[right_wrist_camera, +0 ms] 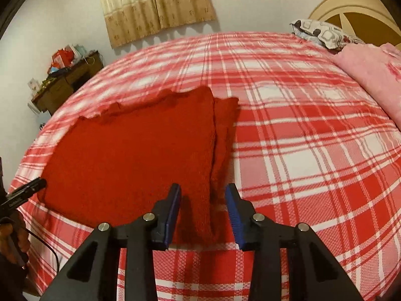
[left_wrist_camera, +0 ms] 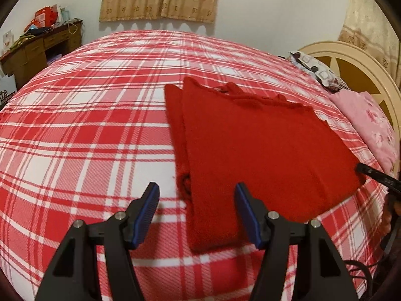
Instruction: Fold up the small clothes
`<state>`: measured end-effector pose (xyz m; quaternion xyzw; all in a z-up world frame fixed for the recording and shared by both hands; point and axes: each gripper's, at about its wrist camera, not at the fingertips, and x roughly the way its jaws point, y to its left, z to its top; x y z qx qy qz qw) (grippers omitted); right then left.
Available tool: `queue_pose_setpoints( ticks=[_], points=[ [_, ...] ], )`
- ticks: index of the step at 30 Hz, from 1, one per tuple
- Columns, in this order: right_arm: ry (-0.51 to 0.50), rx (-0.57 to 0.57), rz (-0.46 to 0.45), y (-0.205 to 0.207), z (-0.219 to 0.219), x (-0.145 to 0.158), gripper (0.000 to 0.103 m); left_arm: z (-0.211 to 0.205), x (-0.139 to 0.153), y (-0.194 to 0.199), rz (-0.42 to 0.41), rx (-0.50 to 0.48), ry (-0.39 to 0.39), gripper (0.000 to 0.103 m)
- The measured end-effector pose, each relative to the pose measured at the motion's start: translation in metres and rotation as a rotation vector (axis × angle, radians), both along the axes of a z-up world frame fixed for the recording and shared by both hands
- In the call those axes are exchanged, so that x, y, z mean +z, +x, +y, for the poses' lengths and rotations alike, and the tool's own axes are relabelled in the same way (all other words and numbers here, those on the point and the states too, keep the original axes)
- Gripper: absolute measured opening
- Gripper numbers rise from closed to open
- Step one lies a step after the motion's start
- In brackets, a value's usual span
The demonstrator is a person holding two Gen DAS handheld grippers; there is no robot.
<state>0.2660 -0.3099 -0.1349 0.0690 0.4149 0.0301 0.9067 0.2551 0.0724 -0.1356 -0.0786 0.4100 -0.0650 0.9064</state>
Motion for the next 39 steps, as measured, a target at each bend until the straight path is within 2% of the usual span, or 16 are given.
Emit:
queue_pose_setpoints(
  ticks=[2,4,10,18,21,22,23,24,25,28,32,35,39],
  points=[
    [0.002,0.001,0.014,-0.001,-0.001,-0.006,0.032,-0.002,-0.003,0.000,0.006,-0.005,0.004,0.065],
    [0.000,0.015,0.019,-0.004,0.001,-0.008,0.008,-0.004,-0.007,0.001,0.017,-0.008,0.004,0.065],
    [-0.007,0.040,0.018,-0.015,0.002,-0.005,0.005,-0.003,-0.016,0.003,0.046,0.003,-0.027,0.065],
    [-0.021,0.042,0.056,-0.034,-0.002,-0.019,0.004,-0.001,-0.017,-0.005,0.037,-0.008,-0.011,0.065],
    [-0.028,0.045,0.050,-0.029,-0.001,-0.017,0.006,-0.002,-0.013,-0.006,0.036,-0.013,-0.016,0.065],
    [-0.041,0.042,0.040,-0.029,0.001,-0.014,0.011,-0.001,-0.012,-0.007,0.031,-0.011,-0.017,0.065],
    [-0.063,0.035,0.034,-0.029,0.003,-0.011,0.016,0.000,-0.009,-0.007,0.021,-0.004,-0.015,0.065],
    [-0.087,0.028,0.029,-0.028,0.005,-0.006,0.031,0.003,-0.006,-0.009,0.003,0.008,-0.010,0.065],
    [-0.092,0.026,0.013,-0.030,0.007,0.000,0.041,0.005,-0.004,-0.009,-0.007,0.016,-0.006,0.065],
    [-0.094,0.019,-0.051,-0.031,0.014,0.019,0.042,0.014,-0.006,-0.005,-0.005,0.042,-0.005,0.065],
    [-0.068,0.113,-0.080,-0.018,0.043,0.029,0.042,0.013,-0.018,0.001,0.037,0.051,0.020,0.067],
    [-0.075,0.165,-0.067,-0.002,0.068,0.018,0.042,0.005,-0.020,-0.001,0.034,0.045,0.074,0.070],
    [-0.092,0.194,0.045,0.014,0.093,-0.016,0.042,0.006,-0.020,-0.003,0.035,0.049,0.084,0.074]
  ],
)
